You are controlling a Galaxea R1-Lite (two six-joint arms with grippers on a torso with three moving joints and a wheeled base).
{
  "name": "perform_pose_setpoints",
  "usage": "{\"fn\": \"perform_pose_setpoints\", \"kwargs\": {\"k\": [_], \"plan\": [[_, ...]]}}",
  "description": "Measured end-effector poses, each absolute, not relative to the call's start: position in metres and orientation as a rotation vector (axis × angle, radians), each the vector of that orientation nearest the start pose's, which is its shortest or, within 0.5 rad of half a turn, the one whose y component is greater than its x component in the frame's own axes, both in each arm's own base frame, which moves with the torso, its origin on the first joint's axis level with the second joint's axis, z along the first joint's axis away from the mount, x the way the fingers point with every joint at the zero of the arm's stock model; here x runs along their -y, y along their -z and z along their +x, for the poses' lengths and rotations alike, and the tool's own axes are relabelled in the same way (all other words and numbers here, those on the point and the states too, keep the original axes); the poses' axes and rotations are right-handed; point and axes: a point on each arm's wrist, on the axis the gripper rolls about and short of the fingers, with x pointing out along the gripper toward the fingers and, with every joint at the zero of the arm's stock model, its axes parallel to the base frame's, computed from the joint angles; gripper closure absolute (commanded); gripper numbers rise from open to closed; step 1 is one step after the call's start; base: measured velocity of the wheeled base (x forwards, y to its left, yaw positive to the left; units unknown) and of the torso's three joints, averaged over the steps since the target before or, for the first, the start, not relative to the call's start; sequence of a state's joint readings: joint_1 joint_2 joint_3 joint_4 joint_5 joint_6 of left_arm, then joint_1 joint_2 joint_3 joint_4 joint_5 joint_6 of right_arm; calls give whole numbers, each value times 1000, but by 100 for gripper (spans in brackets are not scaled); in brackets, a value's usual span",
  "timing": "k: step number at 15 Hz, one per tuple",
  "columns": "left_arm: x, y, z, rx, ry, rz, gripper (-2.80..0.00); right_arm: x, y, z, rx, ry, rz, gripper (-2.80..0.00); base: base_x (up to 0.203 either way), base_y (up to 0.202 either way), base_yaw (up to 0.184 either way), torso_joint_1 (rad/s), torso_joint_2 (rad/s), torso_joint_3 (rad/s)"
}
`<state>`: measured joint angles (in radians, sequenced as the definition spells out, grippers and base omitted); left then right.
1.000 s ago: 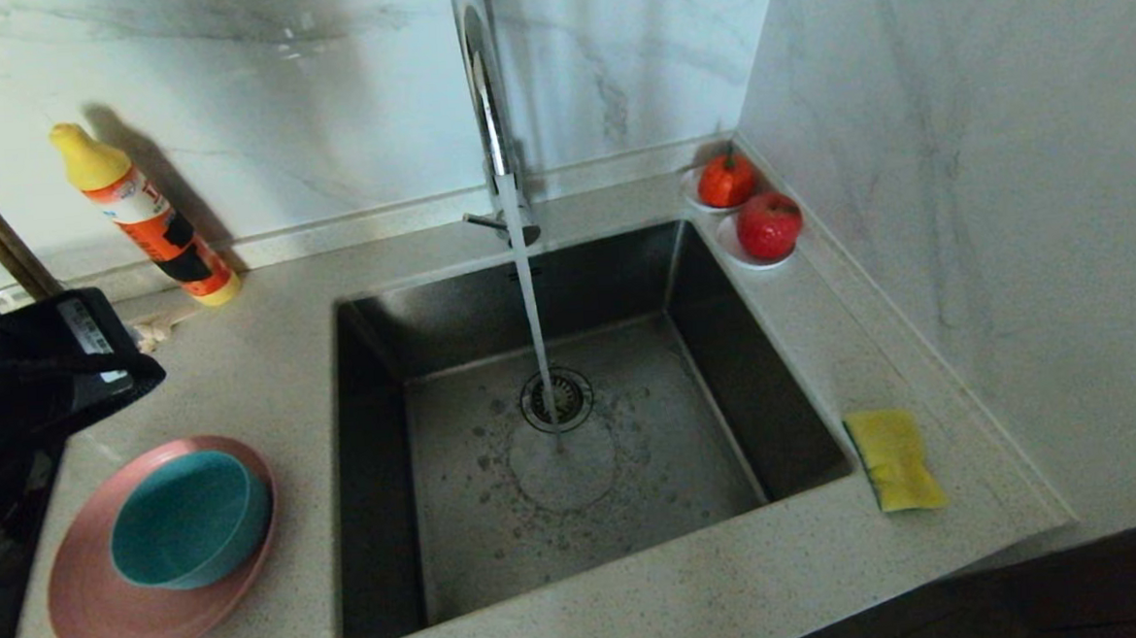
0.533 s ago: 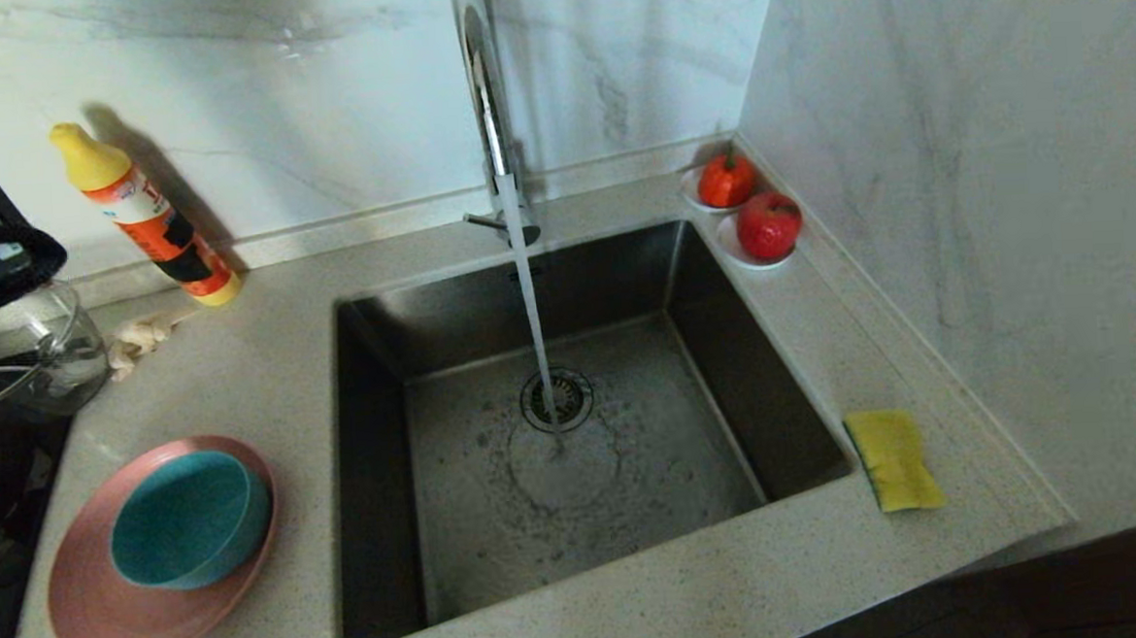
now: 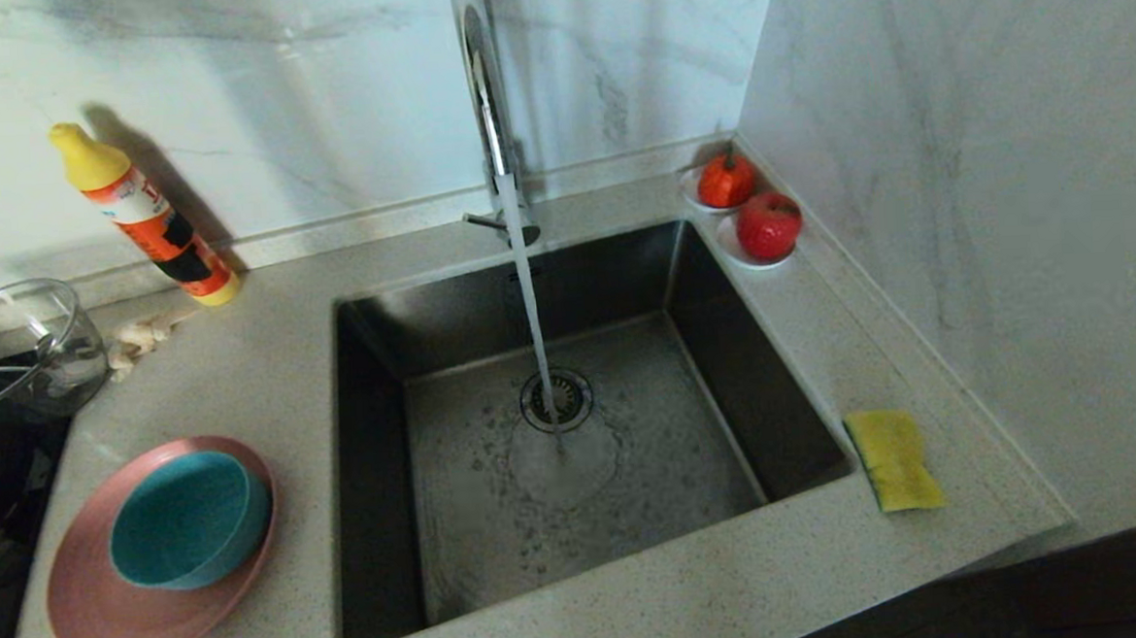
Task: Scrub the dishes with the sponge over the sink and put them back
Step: Place the chopsticks on the glass basin
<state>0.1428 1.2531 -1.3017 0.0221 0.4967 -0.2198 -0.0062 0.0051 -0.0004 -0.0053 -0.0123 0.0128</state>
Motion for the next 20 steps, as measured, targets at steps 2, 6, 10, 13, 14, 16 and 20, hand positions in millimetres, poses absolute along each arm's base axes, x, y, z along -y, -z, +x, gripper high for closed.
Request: {"fn": "perform_pose_setpoints", "kwargs": {"k": [2,6,10,13,14,16,20], "plan": [[-49,-377,168,165,-676,-189,0,0,-76,-22,1,18,13,0,0,0,0,0,0,0],[-73,-359,166,170,-766,-159,0,0,-76,-23,2,18,13,0,0,0,0,0,0,0],[-96,-340,171,166,-824,-157,0,0,-76,-22,1,18,13,0,0,0,0,0,0,0],[-113,-328,182,171,-869,-158,0,0,-76,-22,1,18,13,0,0,0,0,0,0,0],[-117,-322,186,159,-878,-160,0,0,-76,-22,2,18,13,0,0,0,0,0,0,0],[-125,-311,194,149,-890,-181,0,0,-76,-22,1,19,13,0,0,0,0,0,0,0],[-140,-289,215,149,-900,-211,0,0,-76,-22,1,19,13,0,0,0,0,0,0,0]]}}
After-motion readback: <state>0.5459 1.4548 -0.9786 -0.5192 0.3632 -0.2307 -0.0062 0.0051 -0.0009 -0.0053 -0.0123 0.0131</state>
